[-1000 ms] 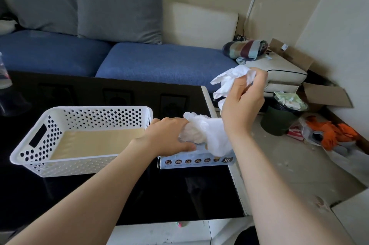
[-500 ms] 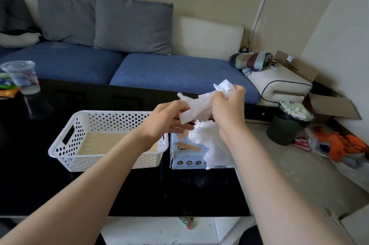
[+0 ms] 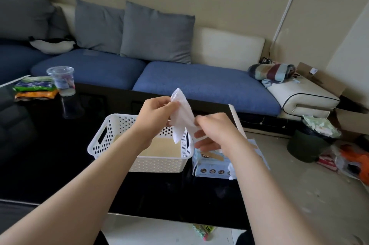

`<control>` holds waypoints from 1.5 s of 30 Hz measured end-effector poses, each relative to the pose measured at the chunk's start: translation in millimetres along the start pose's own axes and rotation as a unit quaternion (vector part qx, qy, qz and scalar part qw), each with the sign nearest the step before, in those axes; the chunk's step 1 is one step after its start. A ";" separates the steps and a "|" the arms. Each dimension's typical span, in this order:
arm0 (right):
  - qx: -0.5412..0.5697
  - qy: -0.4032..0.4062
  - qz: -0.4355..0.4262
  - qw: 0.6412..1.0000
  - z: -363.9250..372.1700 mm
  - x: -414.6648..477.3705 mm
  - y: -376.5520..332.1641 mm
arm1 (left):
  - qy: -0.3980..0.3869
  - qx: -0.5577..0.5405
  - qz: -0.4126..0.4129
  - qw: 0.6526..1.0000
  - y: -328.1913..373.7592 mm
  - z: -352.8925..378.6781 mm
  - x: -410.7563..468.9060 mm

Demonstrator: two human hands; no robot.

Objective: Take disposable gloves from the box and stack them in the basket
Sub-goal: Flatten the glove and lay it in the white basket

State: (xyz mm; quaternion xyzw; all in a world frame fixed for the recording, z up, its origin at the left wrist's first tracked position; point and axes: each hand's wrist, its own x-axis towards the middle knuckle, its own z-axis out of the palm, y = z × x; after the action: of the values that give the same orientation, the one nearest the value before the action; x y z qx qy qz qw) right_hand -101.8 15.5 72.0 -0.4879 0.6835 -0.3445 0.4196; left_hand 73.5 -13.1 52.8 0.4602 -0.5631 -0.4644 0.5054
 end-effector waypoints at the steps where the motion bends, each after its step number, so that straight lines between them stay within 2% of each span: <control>1: -0.028 0.000 -0.006 1.000 2.7 -0.1 -0.9 | 0.000 0.000 -0.002 1.000 -0.2 -2.5 2.5; 4: -0.124 0.020 -0.059 0.990 13.8 5.2 -1.5 | 0.007 0.022 -0.004 1.000 0.0 -9.2 7.5; 6: -0.209 0.067 -0.097 0.971 23.4 10.1 -1.6 | 0.019 0.022 -0.012 0.999 2.4 -10.3 8.9; 9: -0.301 0.109 -0.110 0.941 33.1 15.7 1.0 | 0.013 -0.009 -0.028 0.999 3.6 -10.8 10.4; 11: -0.248 0.087 -0.165 0.951 34.7 19.0 -0.4 | -0.004 -0.015 -0.020 1.000 4.1 -12.4 10.4; 13: -0.071 -0.024 -0.220 0.973 36.2 24.0 -2.7 | -0.017 0.005 0.007 1.000 6.8 -13.5 7.5; 15: 0.051 -0.108 -0.228 0.966 37.7 32.3 -1.1 | -0.024 0.038 0.065 0.997 7.5 -12.8 4.7; 19: 0.019 -0.089 -0.254 0.963 34.4 36.6 0.8 | 0.007 0.061 0.130 0.990 2.5 -15.2 6.4; 22: 0.075 -0.108 -0.229 0.965 25.2 42.1 7.0 | 0.008 0.044 0.110 0.993 0.4 -18.0 7.6; 26: 0.142 -0.219 -0.164 0.951 9.4 41.9 7.9 | 0.000 0.024 0.065 0.998 -3.8 -18.4 9.9; 29: 0.149 -0.222 -0.125 0.955 0.3 47.1 9.9 | 0.025 0.012 0.017 0.999 -9.9 -24.6 17.0; 31: 0.105 -0.172 -0.116 0.973 2.6 54.6 12.3 | 0.064 0.060 -0.038 0.995 -17.9 -32.9 20.8; 34: -0.071 -0.061 -0.162 0.982 18.9 70.8 18.4 | 0.089 0.195 -0.101 0.971 -28.1 -47.3 19.9; 37: -0.191 -0.018 -0.229 0.954 44.9 79.8 17.5 | 0.081 0.294 -0.134 0.943 -35.4 -61.1 19.1; 42: -0.284 0.000 -0.306 0.909 88.9 96.6 16.3 | 0.042 0.444 -0.137 0.884 -52.0 -81.4 24.3; 45: -0.359 0.008 -0.317 0.878 105.8 100.7 15.7 | 0.032 0.449 -0.168 0.877 -61.4 -88.2 24.8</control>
State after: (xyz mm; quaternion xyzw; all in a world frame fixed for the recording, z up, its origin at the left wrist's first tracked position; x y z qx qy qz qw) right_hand -28.7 -82.8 -9.1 -0.7930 0.5722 -0.1940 0.0786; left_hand 162.8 -51.6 0.7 0.7401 -0.6086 -0.2251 0.1765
